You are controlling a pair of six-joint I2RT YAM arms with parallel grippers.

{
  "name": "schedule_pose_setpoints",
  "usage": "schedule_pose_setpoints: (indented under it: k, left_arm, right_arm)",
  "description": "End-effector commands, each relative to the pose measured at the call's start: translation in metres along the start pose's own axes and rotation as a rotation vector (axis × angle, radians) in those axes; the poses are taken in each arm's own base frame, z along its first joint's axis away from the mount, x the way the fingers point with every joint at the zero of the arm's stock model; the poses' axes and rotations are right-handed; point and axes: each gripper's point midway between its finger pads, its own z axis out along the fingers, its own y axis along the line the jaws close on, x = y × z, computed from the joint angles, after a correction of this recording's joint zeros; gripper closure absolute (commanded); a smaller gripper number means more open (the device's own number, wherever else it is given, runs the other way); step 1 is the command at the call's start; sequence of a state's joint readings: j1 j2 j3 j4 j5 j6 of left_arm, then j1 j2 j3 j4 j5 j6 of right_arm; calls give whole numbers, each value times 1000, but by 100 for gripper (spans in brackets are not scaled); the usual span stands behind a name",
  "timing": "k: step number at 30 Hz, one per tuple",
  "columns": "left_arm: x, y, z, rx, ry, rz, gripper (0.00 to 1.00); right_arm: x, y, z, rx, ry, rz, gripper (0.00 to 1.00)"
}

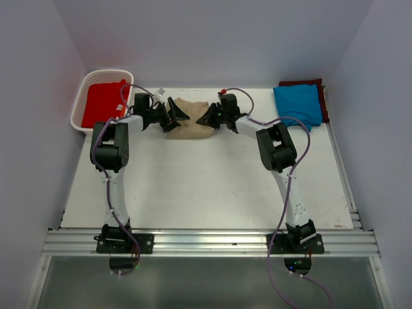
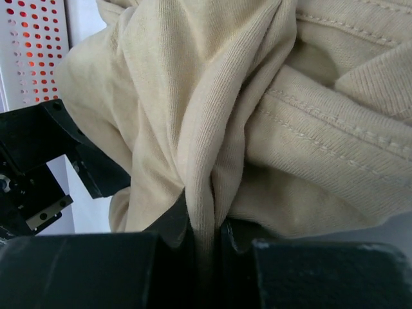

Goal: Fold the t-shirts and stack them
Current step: Put the neatly folded tshirt into the corner of the board with the right arm

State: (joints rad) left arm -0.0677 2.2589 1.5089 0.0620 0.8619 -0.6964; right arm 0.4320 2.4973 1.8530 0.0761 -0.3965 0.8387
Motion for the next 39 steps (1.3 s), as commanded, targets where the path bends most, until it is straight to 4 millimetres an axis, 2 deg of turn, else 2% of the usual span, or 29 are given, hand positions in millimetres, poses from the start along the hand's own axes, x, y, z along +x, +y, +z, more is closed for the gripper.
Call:
schedule_pose_setpoints:
  k: [1, 2, 3, 5, 6, 8, 9, 10, 13, 18, 19, 21, 23, 27, 30, 31, 33, 36, 37, 39]
  left_arm:
    - [29, 48, 8, -103, 44, -97, 0]
    - [30, 45, 7, -85, 43, -93, 0]
    - [29, 42, 6, -73, 40, -90, 0]
    - [24, 28, -1, -31, 22, -73, 0]
    - [22, 23, -4, -26, 13, -66, 0]
    - [16, 14, -16, -40, -4, -46, 0]
    - [15, 12, -20, -48, -7, -40, 0]
    - [13, 6, -27, -49, -14, -22, 0]
    - [13, 7, -43, -70, -39, -31, 0]
    - [25, 7, -54, -77, -33, -58, 0]
    - [32, 5, -58, -82, -29, -65, 0]
    - [33, 5, -68, -87, -48, -69, 0]
    - [39, -3, -79, -76, -69, -62, 0]
    - [54, -18, -94, -62, -73, -53, 0]
    - [60, -39, -107, -34, -80, -17, 0]
    - [66, -39, -109, -39, -73, -17, 0]
    - [71, -48, -116, -29, -75, 6, 0]
    - [79, -56, -124, -21, -73, 37, 0]
    - [91, -51, -127, -42, -44, 16, 0]
    - [98, -50, -129, -50, -37, 20, 0]
  right_arm:
    - [62, -30, 7, 72, 181, 41, 100]
    - [62, -26, 7, 46, 180, 38, 100]
    - [55, -9, 1, -17, 167, 60, 100]
    - [45, 2, -6, -85, 127, 65, 100]
    - [32, 24, -18, -141, 98, 64, 100]
    - [25, 28, -31, -163, 68, 53, 100]
    - [11, 50, -49, -204, 30, 39, 100]
    - [10, 47, -57, -218, 7, 41, 100]
    - [-5, 65, -85, -280, -41, 46, 100]
    - [-14, 85, -118, -328, -83, 11, 100]
    - [-19, 86, -125, -349, -109, 10, 100]
    - [-30, 106, -145, -417, -140, 27, 100]
    - [-51, 120, -169, -487, -221, 15, 100]
    - [-89, 129, -199, -516, -383, 42, 100]
    - [-119, 125, -220, -551, -483, 87, 100]
    - [-136, 122, -231, -557, -551, 94, 100]
    - [-154, 121, -245, -533, -625, 88, 100]
    - [-183, 116, -268, -473, -733, 45, 100]
    - [-196, 118, -283, -462, -780, 32, 100]
    - [-213, 113, -295, -416, -846, 15, 100]
